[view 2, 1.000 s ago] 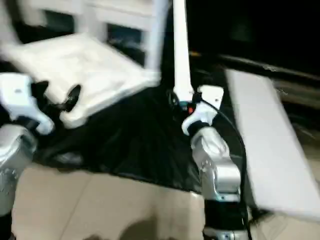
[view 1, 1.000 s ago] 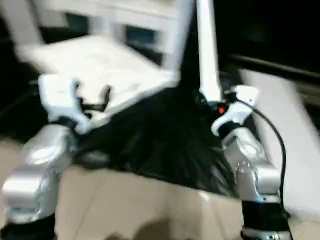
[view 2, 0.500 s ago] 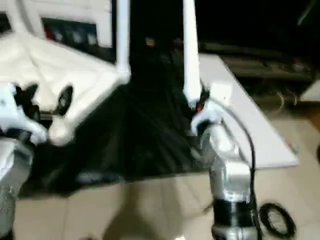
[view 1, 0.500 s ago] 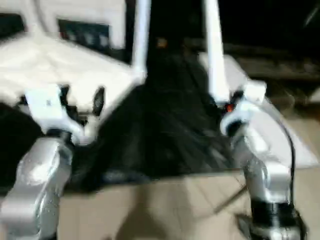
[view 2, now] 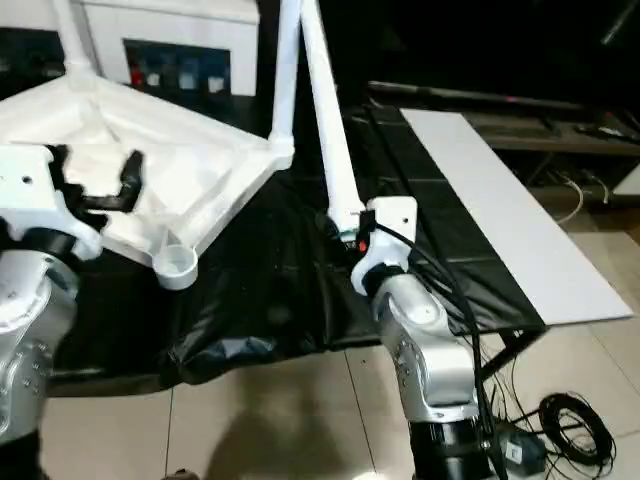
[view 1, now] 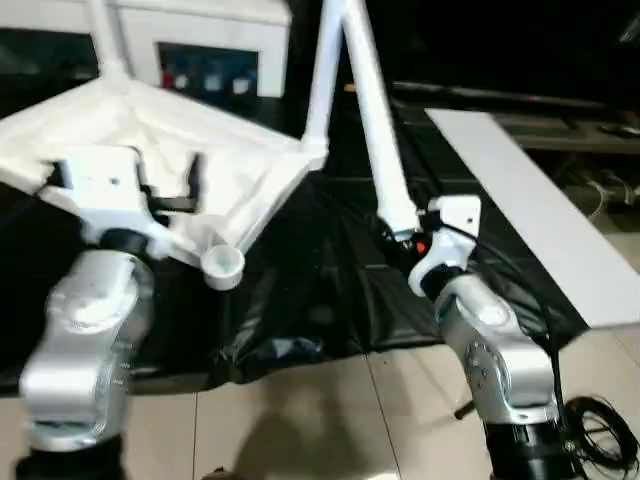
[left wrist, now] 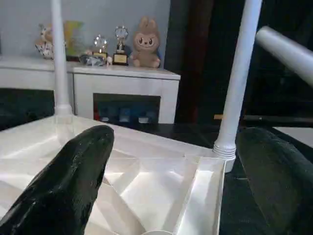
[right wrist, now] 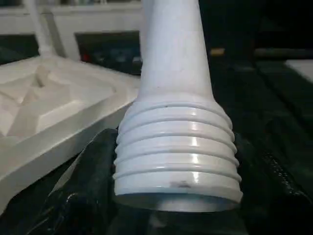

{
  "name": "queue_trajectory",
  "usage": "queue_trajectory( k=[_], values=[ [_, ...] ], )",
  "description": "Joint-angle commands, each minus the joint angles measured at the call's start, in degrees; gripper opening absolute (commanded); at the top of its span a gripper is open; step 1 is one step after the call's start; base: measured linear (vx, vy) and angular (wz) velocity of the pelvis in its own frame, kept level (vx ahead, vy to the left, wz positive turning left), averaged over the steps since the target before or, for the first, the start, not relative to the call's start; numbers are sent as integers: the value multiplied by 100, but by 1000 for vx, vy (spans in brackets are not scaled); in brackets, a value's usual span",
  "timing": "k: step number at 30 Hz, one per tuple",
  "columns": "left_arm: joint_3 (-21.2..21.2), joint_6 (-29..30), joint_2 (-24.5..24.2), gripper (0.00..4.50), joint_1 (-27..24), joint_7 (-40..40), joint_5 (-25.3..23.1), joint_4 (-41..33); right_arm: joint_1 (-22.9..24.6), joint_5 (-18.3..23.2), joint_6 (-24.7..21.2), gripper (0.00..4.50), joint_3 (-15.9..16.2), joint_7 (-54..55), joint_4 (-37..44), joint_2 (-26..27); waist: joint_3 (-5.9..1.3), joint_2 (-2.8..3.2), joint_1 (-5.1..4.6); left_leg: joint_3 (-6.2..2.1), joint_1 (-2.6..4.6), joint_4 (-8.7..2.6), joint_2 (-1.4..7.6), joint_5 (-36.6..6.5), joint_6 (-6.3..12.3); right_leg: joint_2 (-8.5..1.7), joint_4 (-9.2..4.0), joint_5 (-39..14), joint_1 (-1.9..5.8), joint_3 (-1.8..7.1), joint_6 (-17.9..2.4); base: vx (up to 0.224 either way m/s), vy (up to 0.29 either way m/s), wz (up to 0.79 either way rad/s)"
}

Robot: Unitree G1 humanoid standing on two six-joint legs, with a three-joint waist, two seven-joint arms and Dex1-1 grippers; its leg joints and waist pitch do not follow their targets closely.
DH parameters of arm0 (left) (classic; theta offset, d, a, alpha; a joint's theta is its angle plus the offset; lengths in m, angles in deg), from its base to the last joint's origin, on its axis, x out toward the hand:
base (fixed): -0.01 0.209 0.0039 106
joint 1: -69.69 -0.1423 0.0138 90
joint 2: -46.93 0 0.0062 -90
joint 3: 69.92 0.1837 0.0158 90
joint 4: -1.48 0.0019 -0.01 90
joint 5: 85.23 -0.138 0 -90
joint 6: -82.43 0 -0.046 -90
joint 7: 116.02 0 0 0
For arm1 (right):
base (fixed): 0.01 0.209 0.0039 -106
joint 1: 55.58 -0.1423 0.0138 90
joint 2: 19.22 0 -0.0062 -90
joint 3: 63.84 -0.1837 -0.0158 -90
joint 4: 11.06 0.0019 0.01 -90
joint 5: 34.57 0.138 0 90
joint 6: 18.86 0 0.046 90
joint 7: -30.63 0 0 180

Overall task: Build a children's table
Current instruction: Pick table leg

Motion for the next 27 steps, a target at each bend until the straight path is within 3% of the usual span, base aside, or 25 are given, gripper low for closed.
queue_trajectory(
  k=[1,3,7,9,11,12,13,15,17,19,22,26,27],
  values=[
    [144,-108,23,450,-83,-132,24,122,13,-52,724,281,-414,255,109,-1,-230,147,26,-241,96,-730,533,-1732,-684,-574,-483,-1673,106,391,-516,0,0,0],
    [119,-176,83,450,-108,-223,104,175,11,76,1103,281,-601,267,140,69,-247,124,80,-198,124,-718,527,-1525,-536,-559,-494,-1701,99,403,-486,-10,-56,6],
    [52,-181,205,450,-149,-145,114,261,190,335,1651,281,-728,-112,320,77,-285,145,137,-132,81,-745,558,-802,-284,-496,-410,-752,174,369,-630,1,-28,3],
    [144,-92,207,450,-82,-98,24,315,394,324,1744,281,-504,-524,382,-59,-290,162,137,-143,45,-755,578,-726,-257,-486,-392,-546,222,358,-632,0,0,0],
    [198,48,261,450,66,-124,123,371,508,288,1724,281,-119,-945,410,-217,-282,147,135,-136,55,-743,581,-752,-240,-470,-401,-540,220,360,-638,0,0,0],
    [198,54,266,450,75,-126,132,376,511,286,1718,281,-99,-964,410,-224,-278,133,126,-128,64,-742,578,-799,-213,-469,-412,-647,222,361,-682,0,0,0],
    [121,153,406,450,219,-223,454,438,531,361,1548,281,185,-1288,402,-306,-289,132,112,-131,50,-724,567,-733,-187,-483,-399,-649,239,360,-766,0,0,0],
    [69,195,481,450,273,-288,639,460,535,426,1463,281,279,-1422,389,-321,-267,133,104,-136,48,-736,583,-808,-162,-482,-423,-801,222,358,-844,0,0,0],
    [12,354,709,450,561,-616,1300,511,520,758,1016,281,530,-1809,297,-303,-261,148,119,-137,87,-729,602,-913,-171,-490,-434,-965,195,362,-929,0,0,0],
    [-35,580,922,450,853,-926,1986,606,449,930,866,281,708,-2132,172,-267,-264,147,125,-137,94,-731,600,-952,-196,-479,-444,-1021,181,355,-961,0,0,0],
    [-99,984,1051,450,991,-1150,2551,679,397,1089,844,281,759,-2377,83,-241,-260,129,151,-126,70,-733,606,-876,-224,-497,-437,-964,194,360,-1028,0,0,0],
    [-238,1296,1177,450,1107,-1064,2831,821,346,1109,850,281,774,-2467,18,-254,-267,128,160,-118,67,-729,604,-701,-243,-492,-420,-813,218,359,-993,0,0,0],
    [-539,1663,1389,450,1276,-766,3328,1039,287,1140,841,281,786,-2559,-8,-286,-283,135,152,-105,72,-700,596,-672,-282,-498,-379,-731,228,362,-1047,0,0,0]
  ],
)
